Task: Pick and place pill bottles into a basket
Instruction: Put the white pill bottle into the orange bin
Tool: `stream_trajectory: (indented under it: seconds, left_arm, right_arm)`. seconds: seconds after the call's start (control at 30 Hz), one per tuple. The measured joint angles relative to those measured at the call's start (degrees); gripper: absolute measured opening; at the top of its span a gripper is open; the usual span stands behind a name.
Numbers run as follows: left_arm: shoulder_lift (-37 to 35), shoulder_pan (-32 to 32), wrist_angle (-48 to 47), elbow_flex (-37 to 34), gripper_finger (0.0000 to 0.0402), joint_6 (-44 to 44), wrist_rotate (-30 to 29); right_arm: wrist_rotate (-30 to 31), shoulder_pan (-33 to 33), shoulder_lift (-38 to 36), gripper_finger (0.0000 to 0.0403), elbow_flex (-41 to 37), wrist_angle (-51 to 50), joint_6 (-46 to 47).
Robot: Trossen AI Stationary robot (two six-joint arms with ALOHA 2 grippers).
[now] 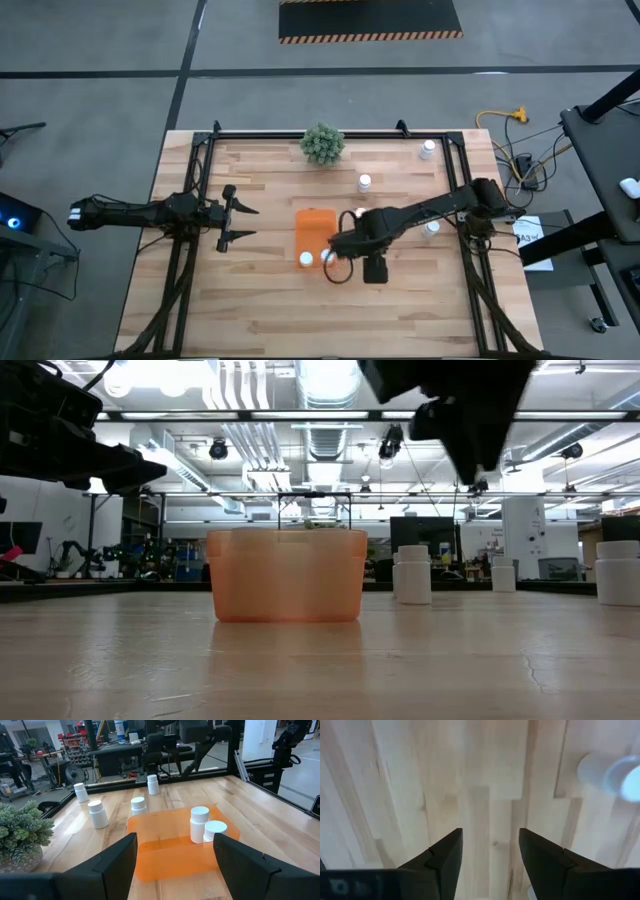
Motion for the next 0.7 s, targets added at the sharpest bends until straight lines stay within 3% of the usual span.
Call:
stream_trajectory:
  seconds: [0.2,0.33,0.7]
  left_arm:
    - [0.0,0.0,0.1,0.0,0.0245,0.0,0.0]
    - [0.0,0.0,0.1,0.0,0.0245,0.0,0.0]
    - [0.0,0.0,0.1,0.0,0.0245,0.0,0.0]
  right_arm:
    - [4.1,2.4,-6.4,0.0173,-10.4,0.8,8.6]
    - [5.3,1.7,-14.9,0.0171,-19.5,3.2,17.4]
    - [7.0,-10.8,-43.0,0.0171,-40.0,3.7,39.8]
